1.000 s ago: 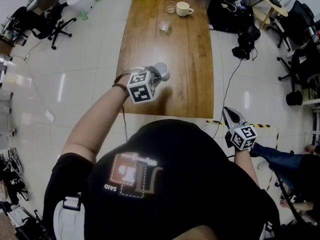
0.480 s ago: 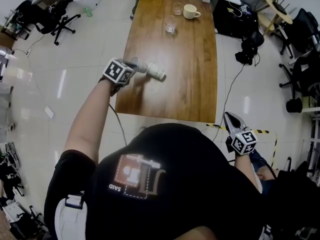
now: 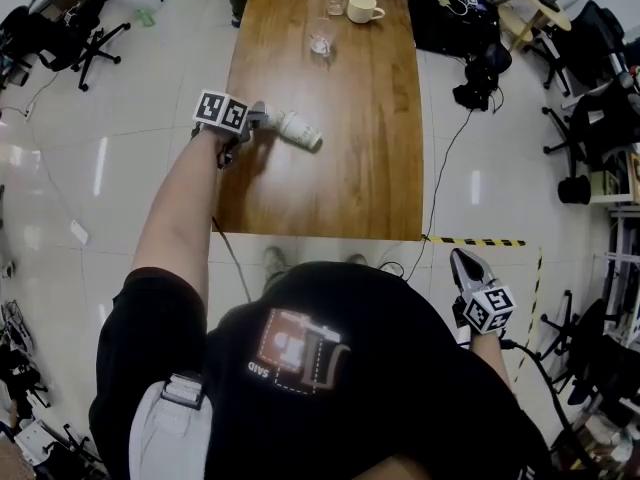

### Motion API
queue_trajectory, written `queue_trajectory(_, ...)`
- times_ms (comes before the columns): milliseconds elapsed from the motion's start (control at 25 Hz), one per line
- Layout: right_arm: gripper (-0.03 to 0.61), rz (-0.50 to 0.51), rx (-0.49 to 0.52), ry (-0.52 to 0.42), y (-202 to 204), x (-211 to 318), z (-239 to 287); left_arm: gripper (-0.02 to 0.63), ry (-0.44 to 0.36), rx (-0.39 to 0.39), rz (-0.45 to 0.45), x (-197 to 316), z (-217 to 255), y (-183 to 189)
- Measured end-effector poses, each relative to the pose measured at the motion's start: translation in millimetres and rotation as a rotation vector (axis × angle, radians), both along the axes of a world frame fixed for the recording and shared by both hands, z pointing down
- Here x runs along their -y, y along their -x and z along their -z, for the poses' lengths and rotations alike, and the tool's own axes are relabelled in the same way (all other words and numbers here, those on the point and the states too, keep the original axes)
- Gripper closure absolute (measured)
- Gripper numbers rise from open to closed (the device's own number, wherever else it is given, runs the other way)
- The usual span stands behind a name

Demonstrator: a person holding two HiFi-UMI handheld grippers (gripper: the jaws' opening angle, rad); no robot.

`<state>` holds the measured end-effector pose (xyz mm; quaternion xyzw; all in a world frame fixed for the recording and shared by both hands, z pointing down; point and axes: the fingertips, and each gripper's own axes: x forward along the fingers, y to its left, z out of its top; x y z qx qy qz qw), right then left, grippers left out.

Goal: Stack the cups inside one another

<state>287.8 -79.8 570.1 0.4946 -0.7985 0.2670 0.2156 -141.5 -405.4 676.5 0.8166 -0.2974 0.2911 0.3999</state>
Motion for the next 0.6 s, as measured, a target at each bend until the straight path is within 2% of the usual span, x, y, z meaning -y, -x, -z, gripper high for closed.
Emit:
queue_trajectory(120,0.564,-0.010,-0.002,0.001,-5,-4,-3,0.600,0.037,-0.084,-0.070,-12,1,-23)
queue_trajectory(320,0.563,-0.005,0.008,0.000,-6,-3,-4,0.601,0.102,-0.238,-0.123,-51,1,-57)
queue_trajectory(480,0.563,0.012,0.015,-0.004,-1,0,-5,0.600,0.161,-0.422,-0.052,-75,1,-71)
queue_trajectory(600,0.564,0.020,0.012,-0.003,0,0,-7,0.601,0.189,-0.495,0.004,-89,-7,-79)
